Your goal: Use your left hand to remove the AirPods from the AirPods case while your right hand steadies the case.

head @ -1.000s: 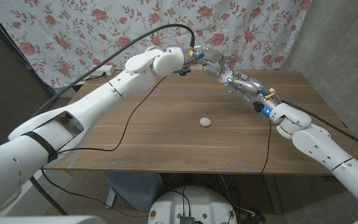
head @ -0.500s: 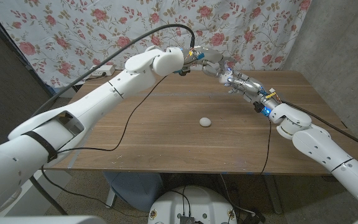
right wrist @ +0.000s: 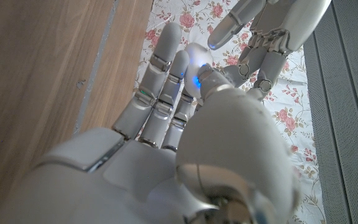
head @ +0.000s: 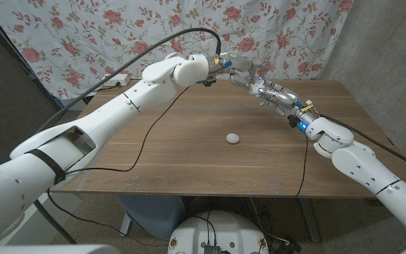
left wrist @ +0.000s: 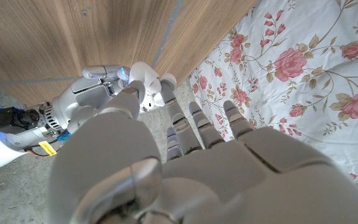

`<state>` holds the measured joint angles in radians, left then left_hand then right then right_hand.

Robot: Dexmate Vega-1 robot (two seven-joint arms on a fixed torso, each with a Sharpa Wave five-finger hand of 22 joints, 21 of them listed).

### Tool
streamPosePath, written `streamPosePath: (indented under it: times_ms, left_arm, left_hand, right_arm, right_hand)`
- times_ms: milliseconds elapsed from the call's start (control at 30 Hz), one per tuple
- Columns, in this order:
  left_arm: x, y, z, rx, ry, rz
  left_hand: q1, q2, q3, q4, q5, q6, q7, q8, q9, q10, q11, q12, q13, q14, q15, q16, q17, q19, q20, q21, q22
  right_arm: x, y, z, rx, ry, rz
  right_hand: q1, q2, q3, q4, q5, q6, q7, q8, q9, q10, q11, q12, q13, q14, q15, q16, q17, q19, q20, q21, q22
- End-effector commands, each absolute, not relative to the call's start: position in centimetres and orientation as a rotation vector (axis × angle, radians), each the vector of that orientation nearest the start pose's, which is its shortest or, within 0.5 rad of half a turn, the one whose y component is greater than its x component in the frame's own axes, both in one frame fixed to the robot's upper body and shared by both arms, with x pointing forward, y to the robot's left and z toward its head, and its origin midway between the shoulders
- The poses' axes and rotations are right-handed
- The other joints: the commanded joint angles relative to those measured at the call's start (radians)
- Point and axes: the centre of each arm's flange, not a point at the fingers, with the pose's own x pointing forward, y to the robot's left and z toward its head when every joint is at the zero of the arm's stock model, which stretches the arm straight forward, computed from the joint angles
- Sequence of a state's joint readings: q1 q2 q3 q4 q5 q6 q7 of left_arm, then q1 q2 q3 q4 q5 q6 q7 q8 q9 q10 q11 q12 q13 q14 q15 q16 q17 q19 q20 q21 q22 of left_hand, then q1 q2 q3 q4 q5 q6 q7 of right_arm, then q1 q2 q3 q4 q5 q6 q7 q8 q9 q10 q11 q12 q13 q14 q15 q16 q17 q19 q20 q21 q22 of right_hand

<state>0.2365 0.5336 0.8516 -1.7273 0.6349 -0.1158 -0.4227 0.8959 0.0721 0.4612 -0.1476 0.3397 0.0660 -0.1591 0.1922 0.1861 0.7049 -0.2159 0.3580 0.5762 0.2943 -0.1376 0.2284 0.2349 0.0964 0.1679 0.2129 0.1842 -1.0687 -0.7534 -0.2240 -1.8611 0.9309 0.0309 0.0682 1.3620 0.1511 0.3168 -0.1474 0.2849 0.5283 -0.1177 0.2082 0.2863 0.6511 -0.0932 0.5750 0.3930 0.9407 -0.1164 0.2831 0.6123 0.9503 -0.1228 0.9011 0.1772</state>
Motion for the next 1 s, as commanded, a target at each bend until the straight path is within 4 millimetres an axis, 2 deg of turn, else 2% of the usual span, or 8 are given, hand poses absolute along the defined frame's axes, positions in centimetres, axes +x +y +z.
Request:
streamPosePath:
  times_ms: [33, 133, 333, 600, 1000]
  left_arm:
    - [52.89, 0.55, 17.43, 1.77, -1.074, -0.403]
    - [52.85, 0.5, 17.4, 1.755, -1.08, -0.405]
    - [52.78, 0.48, 17.44, 1.759, -1.088, -0.39]
    - [52.66, 0.5, 17.3, 1.756, -1.083, -0.39]
    - [52.51, 0.47, 17.12, 1.763, -1.084, -0.393]
  left_hand:
    - [-0.014, 0.006, -0.007, 0.005, -0.009, -0.001, -0.002, 0.002, 0.0, 0.002, 0.0, 0.004, 0.004, 0.007, -0.002, 0.007, 0.004, 0.001, 0.003, -0.003, 0.002]
    - [-0.015, 0.011, -0.008, 0.006, -0.01, 0.003, 0.001, 0.003, 0.0, 0.005, -0.001, 0.006, 0.005, 0.008, -0.003, 0.008, 0.005, 0.005, 0.002, -0.001, 0.002]
    - [-0.012, 0.044, -0.004, 0.011, -0.012, 0.009, 0.009, 0.006, 0.0, 0.019, 0.0, 0.014, 0.009, 0.01, -0.002, 0.014, 0.012, 0.01, 0.006, 0.001, 0.002]
    - [-0.012, 0.057, -0.005, 0.011, -0.016, 0.018, 0.01, 0.009, 0.0, 0.026, -0.001, 0.018, 0.012, 0.014, -0.005, 0.019, 0.015, 0.013, 0.003, 0.002, 0.003]
    - [0.032, 0.06, 0.004, -0.025, -0.015, 0.024, 0.01, 0.01, 0.001, 0.046, -0.004, 0.033, 0.022, 0.03, -0.021, 0.022, 0.01, 0.017, -0.001, 0.002, 0.002]
  right_arm:
    - [54.64, -26.91, 2.11, 0.096, -0.561, 0.485]
    - [54.58, -26.87, 2.13, 0.094, -0.561, 0.487]
    - [54.48, -26.86, 2.24, 0.09, -0.564, 0.488]
    - [54.51, -26.82, 2.22, 0.092, -0.564, 0.49]
    - [54.31, -26.89, 2.08, 0.094, -0.563, 0.484]
  right_hand:
    - [-0.002, 0.01, 0.004, -0.004, 0.005, 0.007, 0.001, 0.001, 0.002, 0.021, -0.013, 0.207, 0.111, 0.029, -0.11, 0.0, 0.001, -0.074, -0.082, 0.006, 0.0]
    - [-0.001, 0.008, 0.003, -0.006, 0.005, 0.006, 0.002, 0.001, 0.002, 0.021, -0.011, 0.207, 0.112, 0.028, -0.111, -0.001, 0.002, -0.074, -0.082, 0.007, 0.0]
    - [-0.001, 0.009, 0.003, -0.006, 0.006, 0.007, 0.002, 0.001, 0.002, 0.021, -0.013, 0.208, 0.114, 0.03, -0.111, -0.001, 0.003, -0.076, -0.082, 0.01, 0.0]
    - [-0.002, 0.008, 0.003, -0.005, 0.006, 0.008, 0.001, 0.001, 0.002, 0.021, -0.011, 0.208, 0.113, 0.031, -0.111, -0.002, 0.005, -0.078, -0.082, 0.013, 0.0]
    - [-0.003, 0.009, 0.003, -0.005, 0.006, 0.008, 0.002, 0.001, 0.003, 0.023, -0.012, 0.207, 0.111, 0.031, -0.11, -0.005, 0.006, -0.081, -0.082, 0.018, -0.001]
